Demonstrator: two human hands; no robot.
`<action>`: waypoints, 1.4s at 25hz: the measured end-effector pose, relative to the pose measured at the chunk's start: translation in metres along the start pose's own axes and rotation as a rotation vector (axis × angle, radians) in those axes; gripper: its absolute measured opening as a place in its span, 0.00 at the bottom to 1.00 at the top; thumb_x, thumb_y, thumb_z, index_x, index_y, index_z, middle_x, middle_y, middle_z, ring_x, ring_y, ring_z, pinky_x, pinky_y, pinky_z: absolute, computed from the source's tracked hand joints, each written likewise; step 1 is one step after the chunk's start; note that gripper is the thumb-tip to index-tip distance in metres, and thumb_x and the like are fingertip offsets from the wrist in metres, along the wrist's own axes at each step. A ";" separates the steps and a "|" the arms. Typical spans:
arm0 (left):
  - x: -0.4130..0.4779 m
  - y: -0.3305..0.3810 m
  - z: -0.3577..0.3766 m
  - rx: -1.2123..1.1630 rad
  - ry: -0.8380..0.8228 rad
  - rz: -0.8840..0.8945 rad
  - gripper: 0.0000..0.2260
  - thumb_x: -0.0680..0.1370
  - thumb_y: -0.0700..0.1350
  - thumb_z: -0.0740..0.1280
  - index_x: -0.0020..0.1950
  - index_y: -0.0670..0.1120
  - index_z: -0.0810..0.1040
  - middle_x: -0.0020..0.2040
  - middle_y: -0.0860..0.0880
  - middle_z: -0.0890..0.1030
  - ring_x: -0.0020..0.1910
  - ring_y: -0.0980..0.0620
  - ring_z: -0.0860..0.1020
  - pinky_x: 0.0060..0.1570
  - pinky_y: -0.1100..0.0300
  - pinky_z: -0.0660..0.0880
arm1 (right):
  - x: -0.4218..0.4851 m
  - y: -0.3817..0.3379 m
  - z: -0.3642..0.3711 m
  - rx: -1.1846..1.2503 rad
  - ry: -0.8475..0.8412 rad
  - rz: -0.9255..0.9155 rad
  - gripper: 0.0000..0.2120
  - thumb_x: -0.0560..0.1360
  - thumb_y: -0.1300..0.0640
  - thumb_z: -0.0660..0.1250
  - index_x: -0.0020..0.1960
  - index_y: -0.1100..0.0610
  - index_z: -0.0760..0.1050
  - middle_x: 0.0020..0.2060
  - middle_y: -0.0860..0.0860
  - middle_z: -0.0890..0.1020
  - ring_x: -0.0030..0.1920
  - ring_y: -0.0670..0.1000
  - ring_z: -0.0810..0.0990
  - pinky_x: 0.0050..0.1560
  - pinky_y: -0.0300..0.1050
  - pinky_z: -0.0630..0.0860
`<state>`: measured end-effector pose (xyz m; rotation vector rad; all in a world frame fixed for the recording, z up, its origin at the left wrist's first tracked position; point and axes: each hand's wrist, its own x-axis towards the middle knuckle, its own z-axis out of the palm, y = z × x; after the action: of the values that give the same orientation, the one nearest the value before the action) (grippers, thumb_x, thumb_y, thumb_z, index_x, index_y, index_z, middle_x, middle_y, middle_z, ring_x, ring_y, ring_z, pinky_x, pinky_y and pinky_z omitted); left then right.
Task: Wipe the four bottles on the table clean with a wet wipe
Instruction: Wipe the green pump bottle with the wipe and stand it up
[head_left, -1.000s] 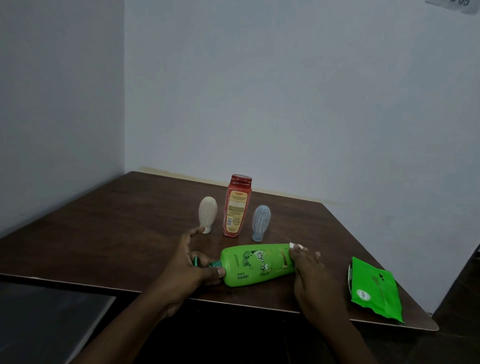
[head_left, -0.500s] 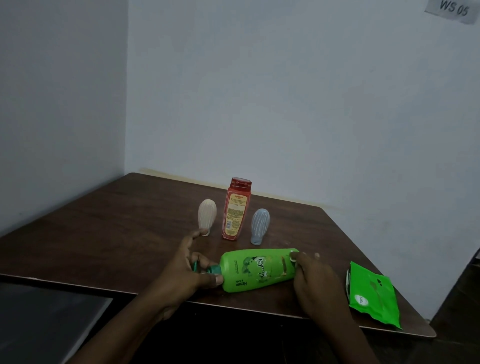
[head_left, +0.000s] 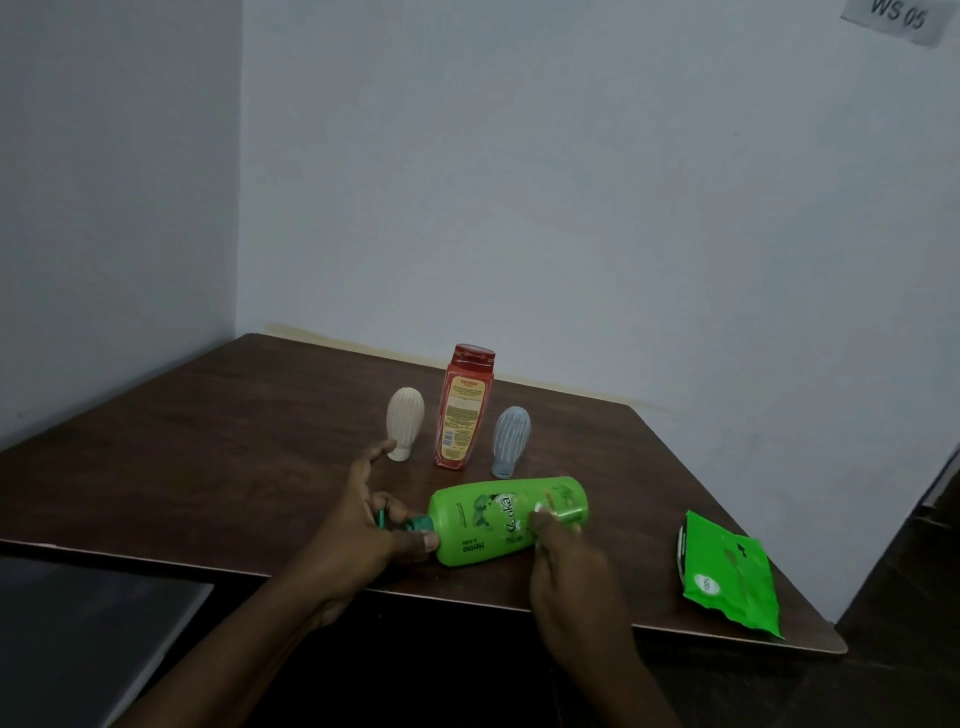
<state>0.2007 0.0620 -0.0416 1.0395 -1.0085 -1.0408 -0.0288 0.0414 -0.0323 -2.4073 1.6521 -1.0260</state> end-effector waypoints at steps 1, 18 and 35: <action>0.000 -0.003 0.001 0.004 0.006 0.003 0.51 0.65 0.24 0.78 0.74 0.64 0.64 0.40 0.43 0.74 0.40 0.47 0.78 0.43 0.53 0.83 | -0.007 -0.006 0.007 0.038 -0.014 -0.038 0.21 0.77 0.58 0.58 0.69 0.53 0.74 0.61 0.54 0.81 0.61 0.54 0.79 0.59 0.48 0.76; -0.002 -0.004 0.005 -0.031 0.041 0.069 0.50 0.62 0.25 0.80 0.70 0.65 0.69 0.39 0.42 0.77 0.44 0.44 0.83 0.51 0.51 0.84 | 0.040 -0.029 0.004 -0.126 -0.093 -0.199 0.24 0.77 0.60 0.52 0.72 0.55 0.68 0.71 0.56 0.71 0.73 0.58 0.65 0.72 0.46 0.61; -0.011 0.006 0.009 -0.069 0.002 0.075 0.50 0.69 0.25 0.76 0.77 0.64 0.59 0.38 0.48 0.86 0.45 0.50 0.86 0.49 0.56 0.82 | 0.050 -0.043 0.013 -0.117 -0.193 -0.425 0.23 0.78 0.58 0.54 0.73 0.53 0.67 0.72 0.52 0.71 0.74 0.54 0.65 0.75 0.49 0.60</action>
<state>0.1908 0.0723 -0.0358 0.9391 -0.9958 -1.0062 0.0240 0.0134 -0.0009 -2.9056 1.1986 -0.7157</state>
